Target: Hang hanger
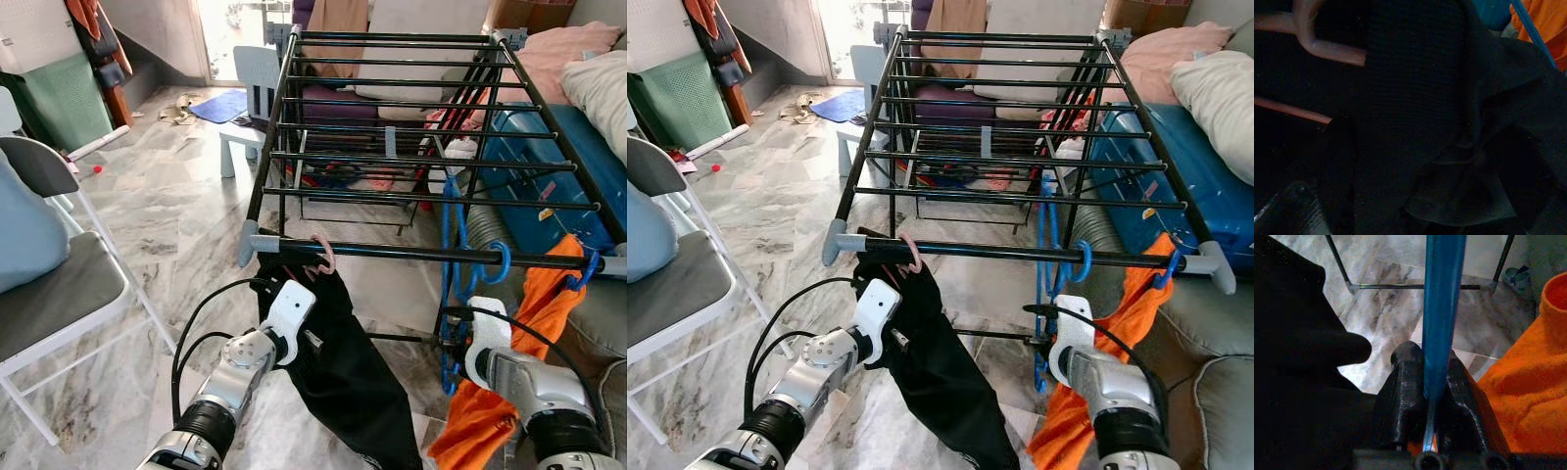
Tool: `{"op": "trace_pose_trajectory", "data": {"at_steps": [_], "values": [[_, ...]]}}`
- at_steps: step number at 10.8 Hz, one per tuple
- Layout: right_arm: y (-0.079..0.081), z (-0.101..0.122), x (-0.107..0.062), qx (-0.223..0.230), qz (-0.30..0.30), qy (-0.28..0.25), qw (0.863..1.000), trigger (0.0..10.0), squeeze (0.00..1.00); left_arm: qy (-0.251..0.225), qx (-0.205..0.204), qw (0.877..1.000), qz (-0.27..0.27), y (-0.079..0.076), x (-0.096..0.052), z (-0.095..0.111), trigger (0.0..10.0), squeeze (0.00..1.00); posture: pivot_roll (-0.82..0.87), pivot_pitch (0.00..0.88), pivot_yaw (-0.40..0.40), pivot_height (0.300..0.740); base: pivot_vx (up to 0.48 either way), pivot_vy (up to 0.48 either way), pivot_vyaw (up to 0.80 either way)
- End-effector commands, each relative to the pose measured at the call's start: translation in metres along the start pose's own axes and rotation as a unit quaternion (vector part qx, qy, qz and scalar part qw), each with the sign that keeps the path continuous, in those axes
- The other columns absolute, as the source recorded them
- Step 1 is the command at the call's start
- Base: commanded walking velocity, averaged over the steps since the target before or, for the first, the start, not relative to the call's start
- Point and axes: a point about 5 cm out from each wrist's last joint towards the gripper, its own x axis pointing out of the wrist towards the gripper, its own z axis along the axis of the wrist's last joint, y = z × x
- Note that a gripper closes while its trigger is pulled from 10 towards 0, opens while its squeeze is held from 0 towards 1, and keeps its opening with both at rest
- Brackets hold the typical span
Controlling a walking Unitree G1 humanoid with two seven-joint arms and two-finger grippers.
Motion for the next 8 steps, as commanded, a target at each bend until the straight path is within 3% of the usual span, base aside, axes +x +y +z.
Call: {"op": "trace_pose_trajectory", "data": {"at_steps": [1, 8], "values": [[0.003, -0.012, 0.002, -0.004, 0.006, 0.023, 1.000, 10.0, 0.00, 0.005, 0.009, 1.000, -0.003, 0.000, 0.001, 0.002, 10.0, 0.00, 0.03, 0.000, -0.018, 0.740, 0.000, 0.000, 0.00], [0.017, 0.000, -0.003, -0.049, 0.010, -0.003, 0.999, 10.0, 0.00, 0.006, 0.007, 1.000, -0.005, -0.004, 0.004, 0.002, 10.0, 0.00, 0.02, 0.000, -0.022, 0.740, 0.000, 0.000, 0.00]]}}
